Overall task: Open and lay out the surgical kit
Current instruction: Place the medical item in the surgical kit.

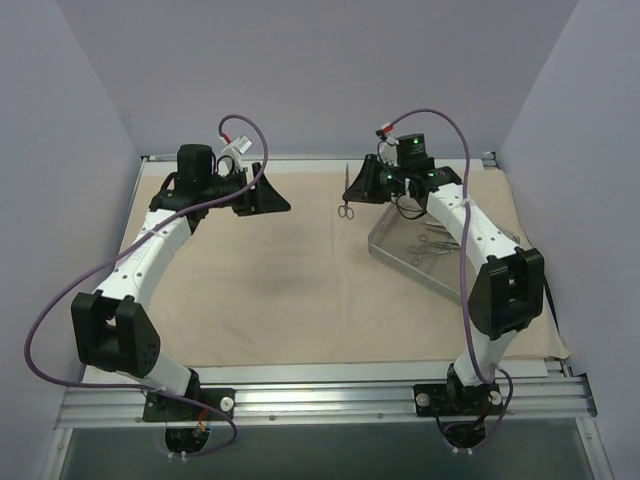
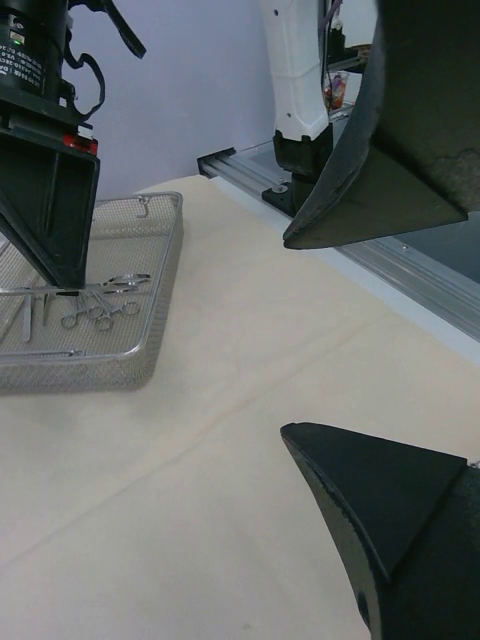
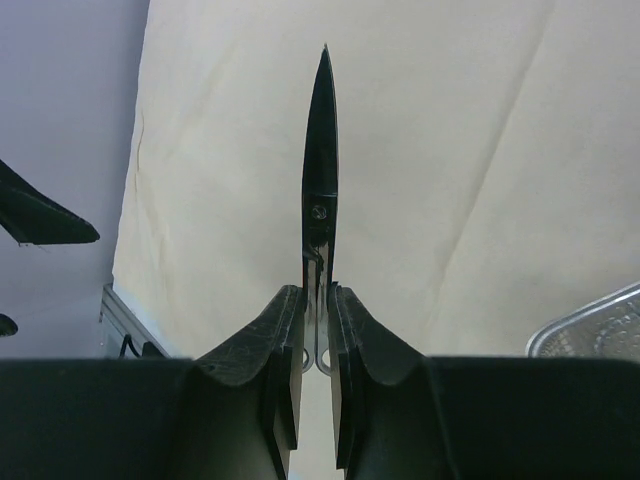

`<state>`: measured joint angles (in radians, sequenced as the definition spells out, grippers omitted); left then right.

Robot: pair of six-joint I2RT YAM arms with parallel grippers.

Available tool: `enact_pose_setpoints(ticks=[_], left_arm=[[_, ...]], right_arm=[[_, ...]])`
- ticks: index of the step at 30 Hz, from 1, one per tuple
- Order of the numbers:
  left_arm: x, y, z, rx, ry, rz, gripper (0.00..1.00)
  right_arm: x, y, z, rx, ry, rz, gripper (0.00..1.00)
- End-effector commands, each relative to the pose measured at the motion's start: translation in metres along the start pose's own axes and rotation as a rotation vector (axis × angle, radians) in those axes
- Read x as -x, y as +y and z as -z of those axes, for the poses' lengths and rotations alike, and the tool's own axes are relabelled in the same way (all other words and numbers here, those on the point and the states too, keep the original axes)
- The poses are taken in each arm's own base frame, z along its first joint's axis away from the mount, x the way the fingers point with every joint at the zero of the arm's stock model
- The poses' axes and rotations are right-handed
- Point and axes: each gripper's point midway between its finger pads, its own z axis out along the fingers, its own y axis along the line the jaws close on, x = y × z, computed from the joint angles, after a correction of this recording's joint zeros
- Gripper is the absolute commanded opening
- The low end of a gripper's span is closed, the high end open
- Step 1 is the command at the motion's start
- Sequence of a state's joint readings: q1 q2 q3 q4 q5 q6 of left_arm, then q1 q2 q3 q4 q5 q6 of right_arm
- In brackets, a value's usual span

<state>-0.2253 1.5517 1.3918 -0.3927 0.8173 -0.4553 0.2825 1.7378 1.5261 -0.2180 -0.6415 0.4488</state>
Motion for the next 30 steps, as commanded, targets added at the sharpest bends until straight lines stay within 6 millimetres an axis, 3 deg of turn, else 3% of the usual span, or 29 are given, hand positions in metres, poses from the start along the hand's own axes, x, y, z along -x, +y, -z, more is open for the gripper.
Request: enact_pose_setpoints(ticks=[1, 3, 11, 12, 14, 17, 22, 30], left_arm=[[0.001, 0.003, 0.018, 0.093, -0.039, -0.035, 0.79], [-0.001, 0.004, 0.022, 0.116, -0.044, -0.041, 0.79], [-0.019, 0.074, 0.066, 0.536, -0.043, 0.081, 0.8], [-0.022, 0.077, 0.067, 0.541, -0.035, 0.101, 0.8], [-0.024, 0.083, 0.067, 0.543, -0.027, 0.123, 0.8], [-0.024, 0.082, 0.062, 0.506, -0.014, 0.097, 0.8], [-0.021, 0.058, 0.046, 0.311, -0.033, 0.008, 0.8], [-0.036, 0.043, 0.006, 0.168, 0.007, -0.009, 0.79]], right_arm=[[-0.004, 0.024, -0.026, -0.003, 0.004, -0.002, 0.0], [-0.01, 0.029, -0.036, -0.036, 0.01, -0.02, 0.0], [-0.044, 0.013, -0.086, -0.283, 0.085, -0.076, 0.0], [-0.044, 0.014, -0.09, -0.297, 0.081, -0.09, 0.0], [-0.062, 0.011, -0.104, -0.327, 0.128, -0.113, 0.0], [-0.068, 0.013, -0.116, -0.352, 0.147, -0.09, 0.0], [-0.067, 0.028, -0.123, -0.327, 0.146, -0.072, 0.0], [-0.066, 0.059, -0.114, -0.237, 0.163, -0.055, 0.0]])
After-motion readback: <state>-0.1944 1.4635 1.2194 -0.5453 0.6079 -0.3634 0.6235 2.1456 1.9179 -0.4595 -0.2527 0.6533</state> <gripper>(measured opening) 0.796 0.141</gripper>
